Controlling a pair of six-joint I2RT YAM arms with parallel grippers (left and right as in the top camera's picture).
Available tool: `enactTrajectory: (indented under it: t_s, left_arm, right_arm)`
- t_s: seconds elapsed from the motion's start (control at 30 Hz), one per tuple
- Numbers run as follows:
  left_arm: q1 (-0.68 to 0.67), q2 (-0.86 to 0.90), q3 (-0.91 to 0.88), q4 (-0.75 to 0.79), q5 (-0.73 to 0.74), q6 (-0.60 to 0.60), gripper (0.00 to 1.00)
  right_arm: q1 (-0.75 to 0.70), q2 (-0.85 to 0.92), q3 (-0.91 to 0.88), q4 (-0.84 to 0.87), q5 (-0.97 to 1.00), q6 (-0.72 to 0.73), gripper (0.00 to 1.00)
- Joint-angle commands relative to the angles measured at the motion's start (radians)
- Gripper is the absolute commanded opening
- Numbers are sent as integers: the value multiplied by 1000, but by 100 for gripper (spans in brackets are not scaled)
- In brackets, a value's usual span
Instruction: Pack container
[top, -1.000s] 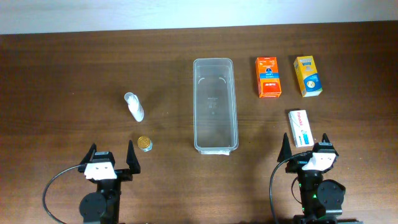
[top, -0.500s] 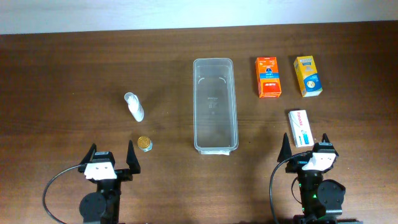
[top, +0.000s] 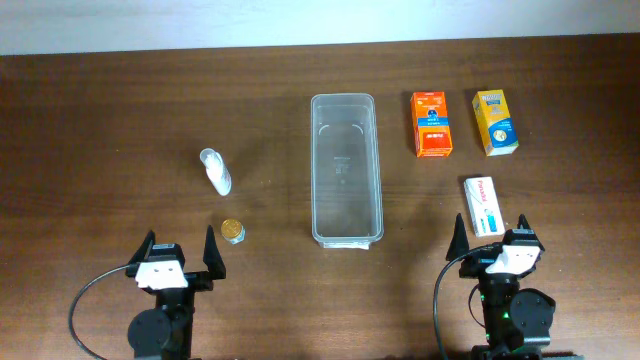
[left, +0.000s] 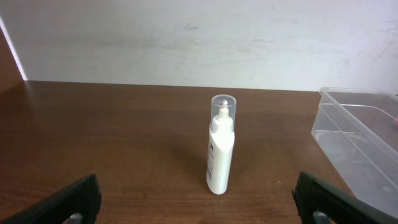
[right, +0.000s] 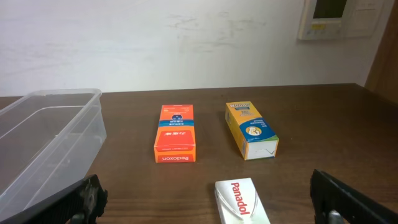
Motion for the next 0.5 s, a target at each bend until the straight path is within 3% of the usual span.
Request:
enactTrajectory:
  t_s: [0.0,0.47]
  left_arm:
    - [4,-8,-4,-2,15,20,99]
    - [4,-8,-4,-2,15,20,99]
  right_arm:
    - [9,-10,-5,-9,-2,-6,98]
    - [9,-10,-5,26,-61,18,98]
